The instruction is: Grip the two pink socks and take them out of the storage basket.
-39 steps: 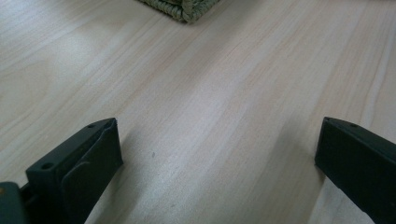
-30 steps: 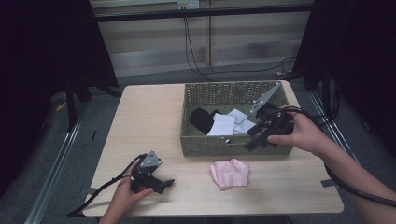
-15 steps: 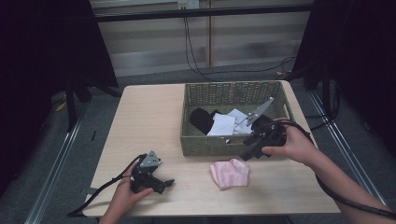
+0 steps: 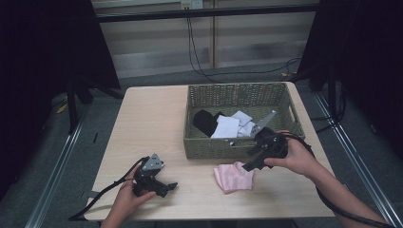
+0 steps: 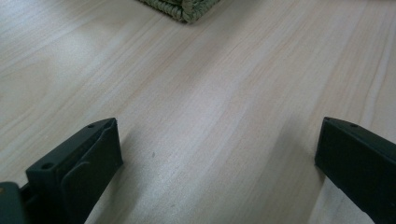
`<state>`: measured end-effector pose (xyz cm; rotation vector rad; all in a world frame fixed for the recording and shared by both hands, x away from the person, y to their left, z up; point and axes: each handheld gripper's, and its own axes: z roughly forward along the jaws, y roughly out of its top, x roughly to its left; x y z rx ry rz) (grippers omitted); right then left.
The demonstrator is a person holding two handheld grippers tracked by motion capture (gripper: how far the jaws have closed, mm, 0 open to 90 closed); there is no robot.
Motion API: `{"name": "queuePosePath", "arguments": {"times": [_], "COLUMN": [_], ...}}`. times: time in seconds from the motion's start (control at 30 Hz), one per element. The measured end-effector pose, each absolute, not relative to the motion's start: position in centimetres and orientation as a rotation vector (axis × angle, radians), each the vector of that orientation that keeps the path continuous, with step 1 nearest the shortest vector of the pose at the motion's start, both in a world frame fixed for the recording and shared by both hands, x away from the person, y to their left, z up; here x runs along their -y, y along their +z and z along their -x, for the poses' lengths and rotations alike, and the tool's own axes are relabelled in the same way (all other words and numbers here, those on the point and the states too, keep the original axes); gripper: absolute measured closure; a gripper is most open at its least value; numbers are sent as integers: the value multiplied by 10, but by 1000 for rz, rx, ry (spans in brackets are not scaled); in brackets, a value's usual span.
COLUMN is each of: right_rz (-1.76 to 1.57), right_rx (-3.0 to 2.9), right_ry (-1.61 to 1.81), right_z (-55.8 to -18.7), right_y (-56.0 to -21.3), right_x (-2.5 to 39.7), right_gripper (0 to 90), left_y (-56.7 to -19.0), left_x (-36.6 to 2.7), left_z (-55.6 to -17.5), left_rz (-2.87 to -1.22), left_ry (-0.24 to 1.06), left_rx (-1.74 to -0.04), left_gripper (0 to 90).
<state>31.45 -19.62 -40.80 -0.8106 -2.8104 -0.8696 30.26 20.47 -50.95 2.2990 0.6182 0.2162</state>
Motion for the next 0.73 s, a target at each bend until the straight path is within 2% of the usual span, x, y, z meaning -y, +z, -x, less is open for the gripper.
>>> {"name": "queuePosePath", "arguments": {"times": [0.53, 0.73], "right_rz": [828, 828], "right_rx": [2804, 2861], "right_ry": [-883, -887], "right_z": [-309, -306], "right_y": [-455, -464], "right_x": [185, 181], "right_gripper": [319, 292], "left_y": [-509, -509], "left_x": [-205, -205], "left_z": [-302, -302], "left_rz": [-2302, -2302], "left_ry": [219, 221], "left_rx": [-620, -619], "left_gripper": [0, 0]}}
